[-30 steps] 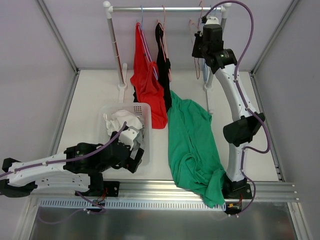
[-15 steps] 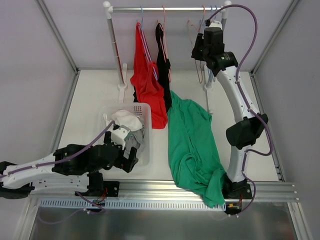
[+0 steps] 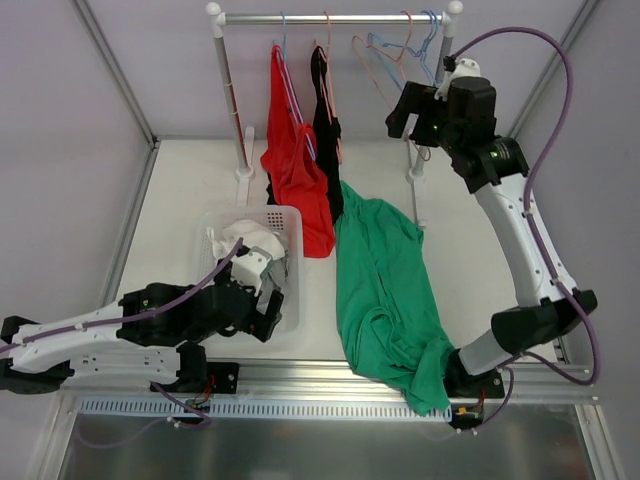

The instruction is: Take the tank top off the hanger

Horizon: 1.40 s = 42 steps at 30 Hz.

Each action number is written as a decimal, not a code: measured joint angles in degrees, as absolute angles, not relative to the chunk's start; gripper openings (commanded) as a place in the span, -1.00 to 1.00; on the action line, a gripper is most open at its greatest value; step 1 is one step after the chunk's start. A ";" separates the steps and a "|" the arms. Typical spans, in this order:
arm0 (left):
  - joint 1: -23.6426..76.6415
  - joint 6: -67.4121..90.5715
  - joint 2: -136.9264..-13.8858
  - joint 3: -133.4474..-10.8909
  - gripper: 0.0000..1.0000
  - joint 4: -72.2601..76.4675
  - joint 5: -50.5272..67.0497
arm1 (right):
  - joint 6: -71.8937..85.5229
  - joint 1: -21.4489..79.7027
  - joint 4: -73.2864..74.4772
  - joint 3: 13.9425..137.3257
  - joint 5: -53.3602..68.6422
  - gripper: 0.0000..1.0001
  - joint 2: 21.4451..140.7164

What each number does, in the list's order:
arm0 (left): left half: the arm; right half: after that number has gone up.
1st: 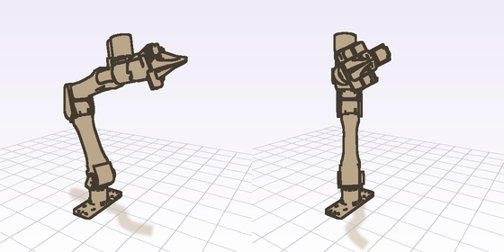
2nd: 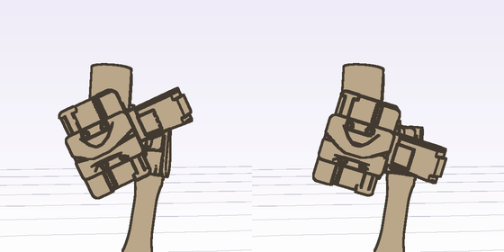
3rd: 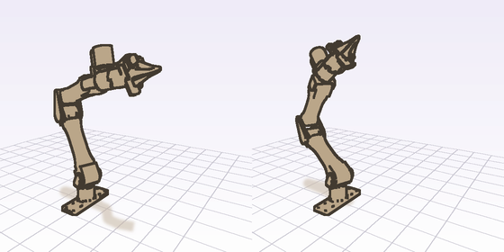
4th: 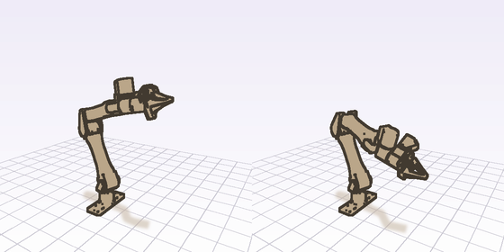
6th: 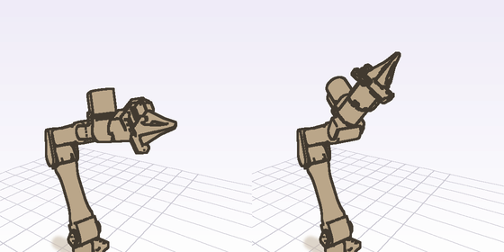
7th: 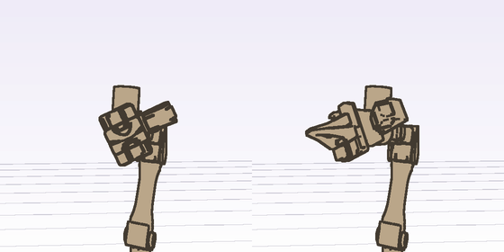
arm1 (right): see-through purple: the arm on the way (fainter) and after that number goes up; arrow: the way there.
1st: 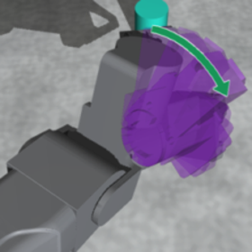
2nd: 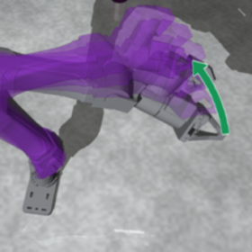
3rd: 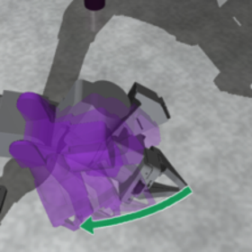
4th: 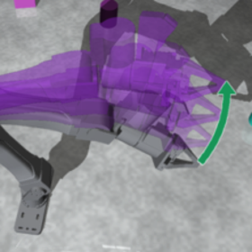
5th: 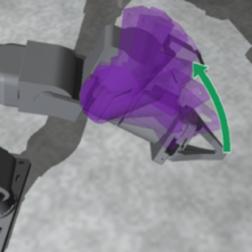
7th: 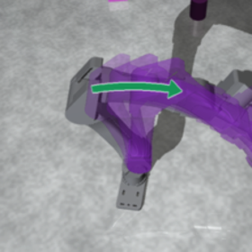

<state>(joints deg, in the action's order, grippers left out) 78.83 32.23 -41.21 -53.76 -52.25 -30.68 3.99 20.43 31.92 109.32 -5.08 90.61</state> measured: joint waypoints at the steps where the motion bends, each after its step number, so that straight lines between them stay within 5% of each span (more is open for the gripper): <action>1: 78.83 31.94 -42.98 -55.20 0.97 -52.34 -30.89 | 3.88 20.43 31.90 107.74 -4.45 0.99 88.58; 10: 74.78 25.82 -66.78 -72.93 0.97 -47.03 -31.03 | 1.28 20.23 33.91 95.22 2.04 0.99 70.35; 18: 65.63 20.29 -89.01 -88.49 0.97 -41.58 -19.68 | -1.63 19.79 39.53 79.22 -5.82 0.99 43.35; 29: 56.55 13.80 -120.07 -114.08 0.97 -38.76 -4.45 | -1.52 19.70 51.31 76.97 -12.73 0.99 15.55; 42: 49.87 18.33 -137.47 -125.78 0.97 -38.85 -5.48 | -0.64 19.68 55.44 70.24 -5.06 0.99 9.85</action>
<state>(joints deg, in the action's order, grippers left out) 49.87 18.33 -137.47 -125.78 -38.85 -5.48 -0.64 19.68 55.44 70.24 -5.06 9.85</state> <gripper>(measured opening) 0.986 0.993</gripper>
